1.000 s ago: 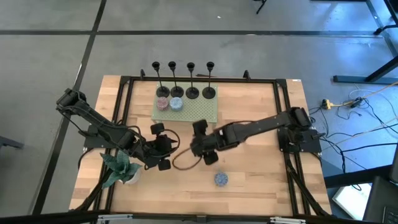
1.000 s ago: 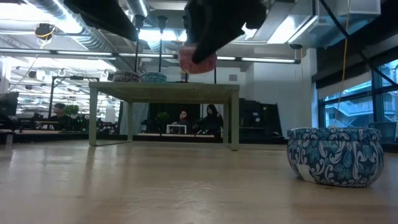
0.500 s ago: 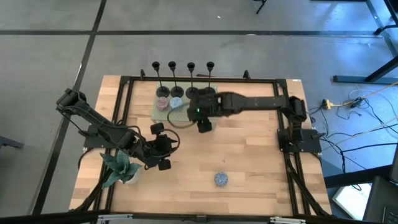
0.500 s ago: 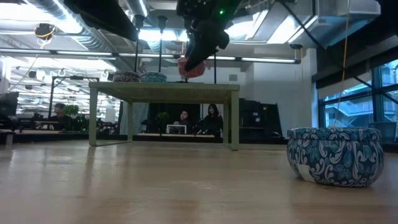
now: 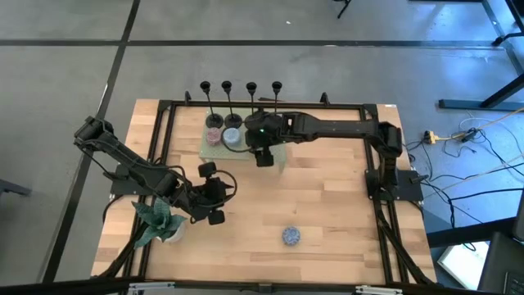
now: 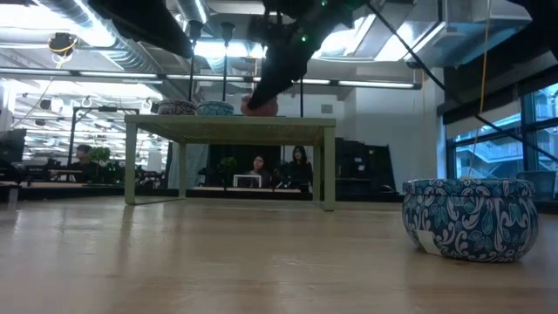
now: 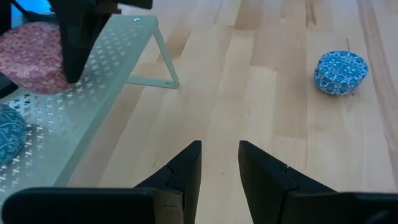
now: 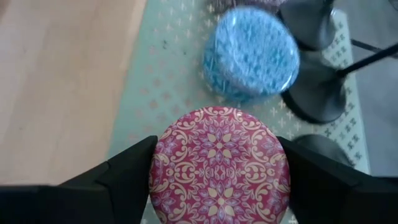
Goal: Pick & Place candle stick holders
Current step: Align the pink scented candle with the light blue scented candle on the shelf
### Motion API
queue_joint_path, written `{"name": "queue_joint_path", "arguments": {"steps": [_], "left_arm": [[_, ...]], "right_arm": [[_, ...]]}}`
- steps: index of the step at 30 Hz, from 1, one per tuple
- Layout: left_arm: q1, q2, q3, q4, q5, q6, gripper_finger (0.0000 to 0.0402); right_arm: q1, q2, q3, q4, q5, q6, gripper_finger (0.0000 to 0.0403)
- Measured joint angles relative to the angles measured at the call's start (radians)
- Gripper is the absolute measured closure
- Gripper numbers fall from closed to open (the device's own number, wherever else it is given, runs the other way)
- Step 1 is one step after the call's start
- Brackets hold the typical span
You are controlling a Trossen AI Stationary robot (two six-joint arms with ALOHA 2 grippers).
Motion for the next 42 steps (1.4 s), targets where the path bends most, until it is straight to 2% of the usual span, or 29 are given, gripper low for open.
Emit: {"name": "queue_joint_path", "arguments": {"steps": [5,19,30,42], "left_arm": [[0.000,0.000,0.000,0.000,0.006,0.000,0.0302],[0.000,0.000,0.000,0.000,0.008,-0.016,0.0302],[0.000,0.000,0.000,0.000,0.008,-0.017,0.0304],[0.000,0.000,0.000,0.000,0.009,-0.017,0.0304]], "right_arm": [[-0.009,0.000,-0.015,0.047,0.000,0.000,0.0097],[-0.014,0.000,-0.017,0.041,-0.001,0.027,0.0095],[-0.014,0.000,-0.017,0.052,-0.008,-0.001,0.0061],[-0.004,0.000,0.001,0.065,0.001,-0.008,0.0059]]}}
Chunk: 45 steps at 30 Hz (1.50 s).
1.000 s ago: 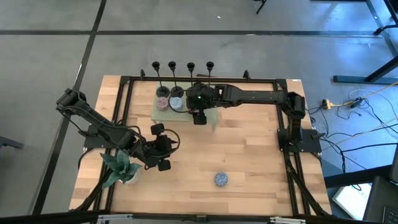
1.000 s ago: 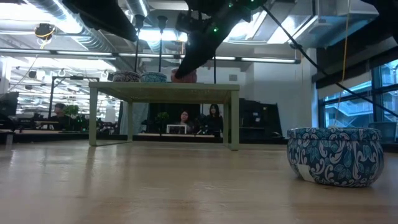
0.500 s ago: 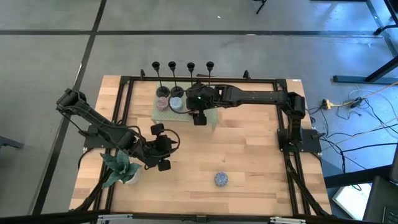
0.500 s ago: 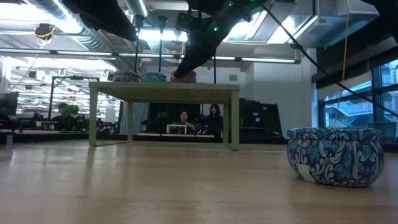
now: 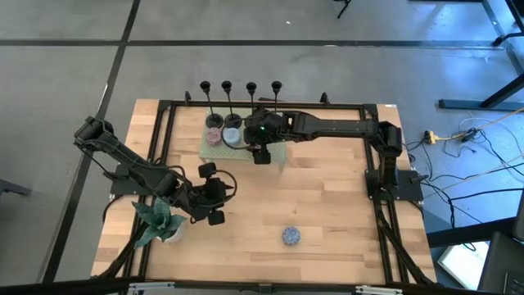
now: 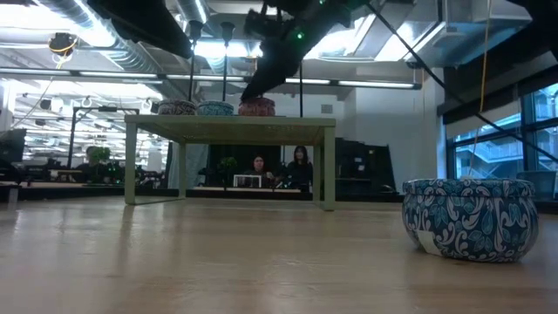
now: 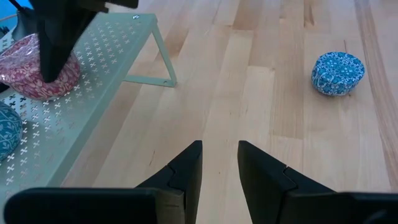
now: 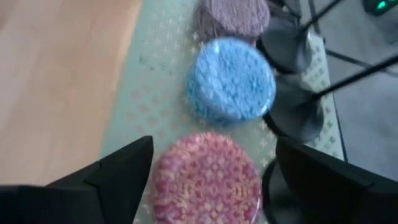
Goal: Pick & Place candle stick holders
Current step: Align the pink scented candle with the light blue scented candle on the shelf
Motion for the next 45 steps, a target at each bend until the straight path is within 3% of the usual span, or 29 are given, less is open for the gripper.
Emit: {"name": "queue_joint_path", "arguments": {"steps": [6,12,17,23,28,30,40,45], "left_arm": [[0.000,0.000,0.000,0.000,0.000,-0.001,0.0304],[0.000,0.000,0.000,0.000,0.000,-0.008,0.0304],[0.000,0.000,0.000,0.000,0.000,-0.008,0.0304],[0.000,0.000,0.000,0.000,0.000,-0.011,0.0304],[0.000,0.000,0.000,0.000,0.000,-0.011,0.0304],[0.000,0.000,0.000,0.000,0.000,-0.012,0.0304],[0.000,0.000,0.000,0.000,0.000,-0.034,0.0304],[0.000,0.000,0.000,0.001,0.000,-0.034,0.0304]], "right_arm": [[0.027,0.000,0.070,-0.086,0.009,-0.017,0.0059],[0.074,0.000,0.188,-0.338,0.063,-0.012,0.0061],[0.124,0.000,0.213,-0.379,0.060,0.018,0.0096],[0.151,0.000,0.103,-0.347,0.014,0.048,0.0218],[0.151,0.000,0.028,-0.222,0.112,0.046,0.0354],[0.148,0.001,0.023,-0.180,0.142,0.035,0.0389],[0.119,0.008,0.023,-0.149,0.103,0.016,0.0397],[0.102,0.008,0.024,-0.127,0.135,0.009,0.0397]]}}
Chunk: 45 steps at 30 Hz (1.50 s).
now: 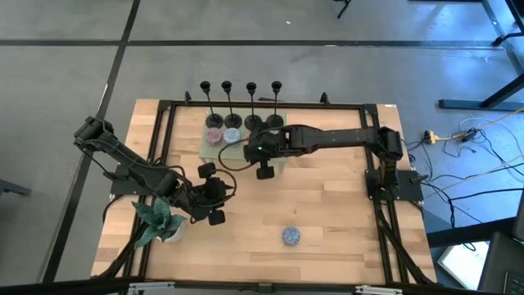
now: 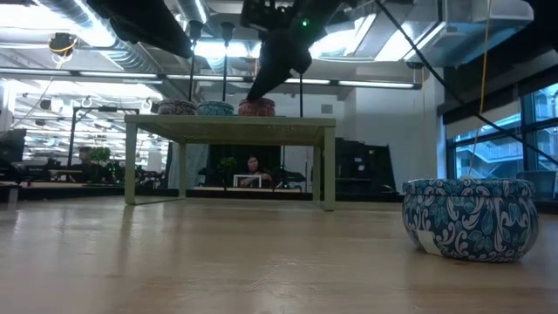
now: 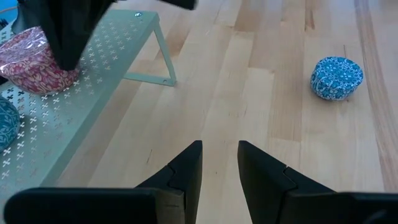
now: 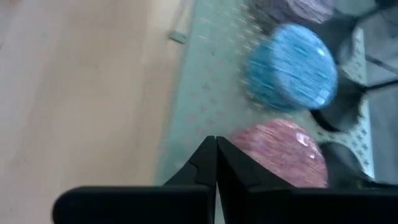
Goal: Pick & Place candle stick holders
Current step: Align the pink scented candle with the light blue scented candle on the shelf, then align the blue scented candle with the pink scented candle on the shelf
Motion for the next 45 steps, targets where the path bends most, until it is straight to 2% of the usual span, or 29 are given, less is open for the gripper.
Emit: {"name": "queue_joint_path", "arguments": {"steps": [11,15,20,24,30,33,39,45], "left_arm": [[0.000,0.000,0.000,0.000,0.000,0.000,0.0304],[0.000,0.000,0.000,0.000,0.000,0.000,0.0304],[0.000,0.000,0.000,0.000,-0.003,0.000,0.0304],[0.000,0.000,0.000,0.000,-0.007,0.000,0.0304],[0.000,0.000,0.000,0.001,-0.007,0.000,0.0304],[0.000,0.000,0.000,0.002,-0.008,0.000,0.0304],[0.000,0.000,0.000,0.005,-0.008,0.000,0.0304],[0.000,0.000,0.000,0.010,-0.013,0.000,0.0304]], "right_arm": [[-0.023,0.000,0.000,0.002,-0.035,0.000,0.0400],[0.004,-0.002,0.000,-0.004,-0.073,0.001,0.0396],[0.085,-0.005,0.080,-0.144,-0.050,0.043,0.0388],[0.141,-0.031,0.166,-0.338,-0.028,0.094,0.0394],[0.255,-0.184,0.163,-0.462,-0.045,0.290,0.0396],[0.321,-0.277,0.043,-0.380,-0.018,0.377,0.0390],[0.456,-0.450,-0.364,-0.071,-0.024,0.511,0.0393],[0.562,-0.573,-0.673,0.349,-0.114,0.669,0.0396]]}}
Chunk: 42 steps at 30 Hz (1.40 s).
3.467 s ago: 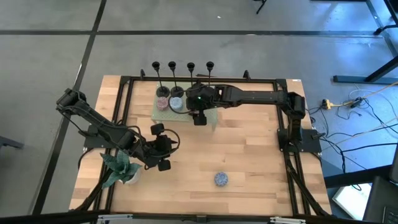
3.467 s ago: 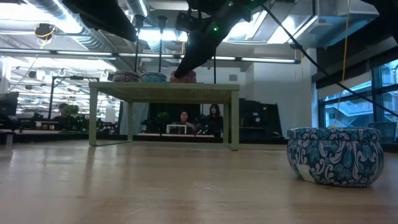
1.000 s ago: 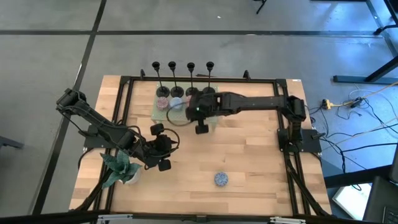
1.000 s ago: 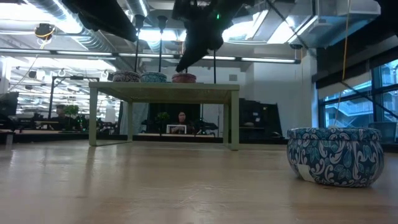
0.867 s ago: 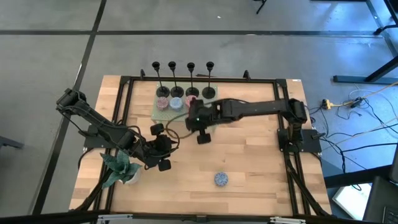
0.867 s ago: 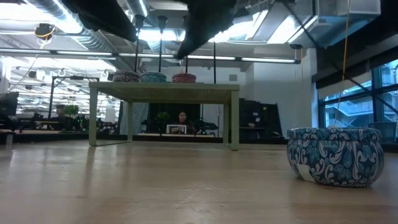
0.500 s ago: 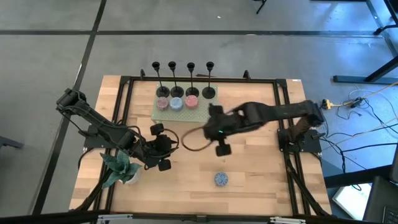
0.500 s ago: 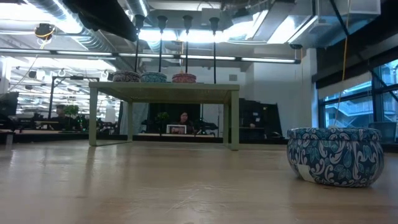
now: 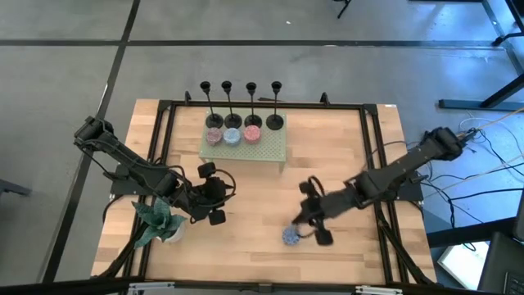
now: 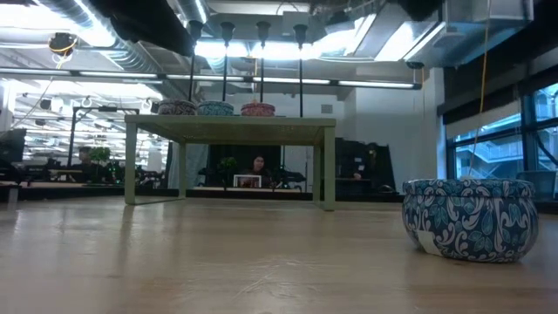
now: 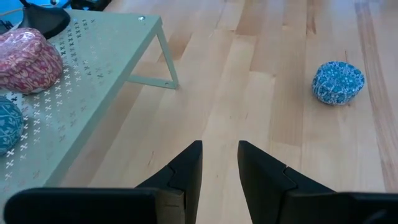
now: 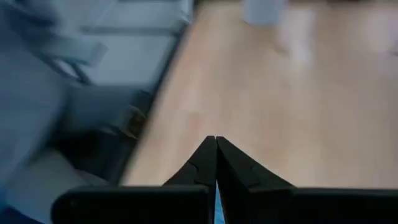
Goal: Pick & Place candle stick holders
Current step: Align the blue scented candle with the pink scented candle on the shelf
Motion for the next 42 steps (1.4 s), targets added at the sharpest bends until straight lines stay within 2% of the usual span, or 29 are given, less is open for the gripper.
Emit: {"name": "queue_joint_path", "arguments": {"steps": [3,7,14,23,31,36,42], "left_arm": [[0.000,0.000,0.000,0.016,-0.018,0.000,0.0304],[0.000,0.000,0.000,0.019,-0.033,0.001,0.0304],[0.000,0.000,0.000,0.026,-0.032,0.000,0.0304],[0.000,0.000,0.000,0.043,-0.031,-0.002,0.0304],[0.000,0.000,0.000,0.050,-0.030,-0.002,0.0304],[0.000,0.000,0.000,0.050,-0.030,-0.002,0.0304],[0.000,0.000,0.000,0.050,-0.031,-0.001,0.0304]], "right_arm": [[0.038,-0.011,-0.108,0.189,-0.007,0.015,0.0390],[0.049,0.008,-0.180,0.286,-0.003,-0.013,0.0380],[0.039,0.021,-0.191,0.272,0.027,-0.029,0.0329],[0.041,0.038,-0.190,0.265,-0.031,0.016,0.0205],[0.041,0.130,-0.190,0.264,-0.057,0.034,0.0103],[0.040,0.187,-0.190,0.264,-0.058,0.004,0.0071],[0.040,0.264,-0.190,0.274,-0.082,-0.005,0.0054]]}}
